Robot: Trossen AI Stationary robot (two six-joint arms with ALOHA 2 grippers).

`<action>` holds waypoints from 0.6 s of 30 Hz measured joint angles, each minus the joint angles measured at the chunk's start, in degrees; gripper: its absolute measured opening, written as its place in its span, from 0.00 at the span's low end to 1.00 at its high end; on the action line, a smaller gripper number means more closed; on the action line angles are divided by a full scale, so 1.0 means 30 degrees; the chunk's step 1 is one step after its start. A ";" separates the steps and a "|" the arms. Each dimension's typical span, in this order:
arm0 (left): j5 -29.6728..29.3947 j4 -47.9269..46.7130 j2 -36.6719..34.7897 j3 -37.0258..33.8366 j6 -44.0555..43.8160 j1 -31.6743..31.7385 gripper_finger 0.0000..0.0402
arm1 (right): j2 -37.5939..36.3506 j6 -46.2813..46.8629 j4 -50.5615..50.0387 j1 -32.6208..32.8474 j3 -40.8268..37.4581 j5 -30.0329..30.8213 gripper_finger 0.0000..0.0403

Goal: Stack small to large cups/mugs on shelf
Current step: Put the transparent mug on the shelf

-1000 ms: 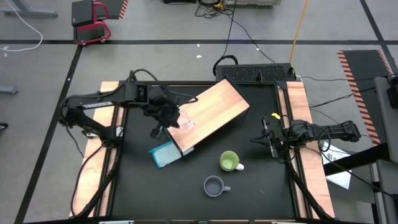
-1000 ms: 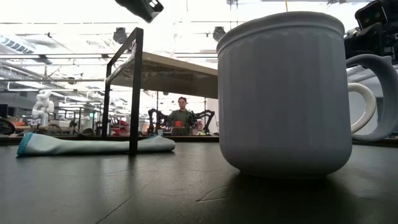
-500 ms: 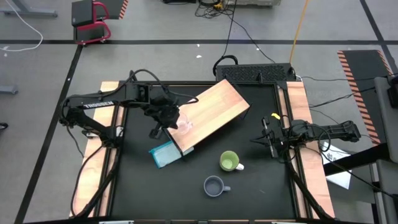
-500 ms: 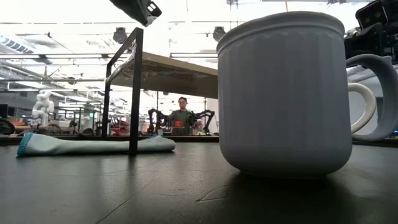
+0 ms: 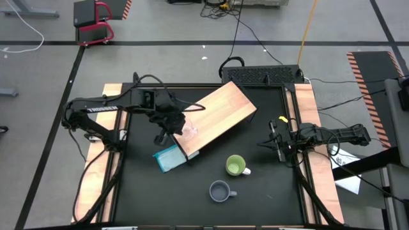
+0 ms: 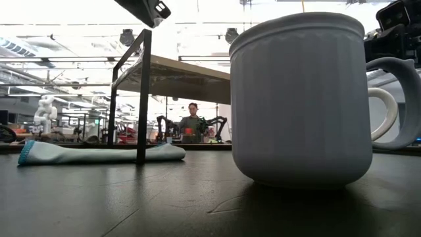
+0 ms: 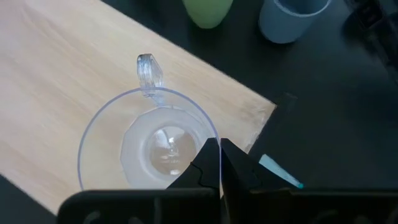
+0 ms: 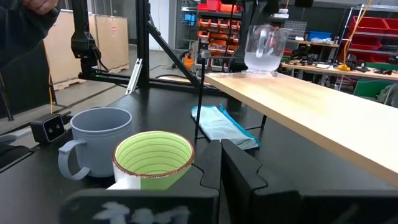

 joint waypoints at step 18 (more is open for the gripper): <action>0.0183 -0.0267 0.0070 -0.0307 -0.0753 -0.0035 0.00 | 0.0000 0.0008 0.0000 0.0000 0.0000 0.0000 0.00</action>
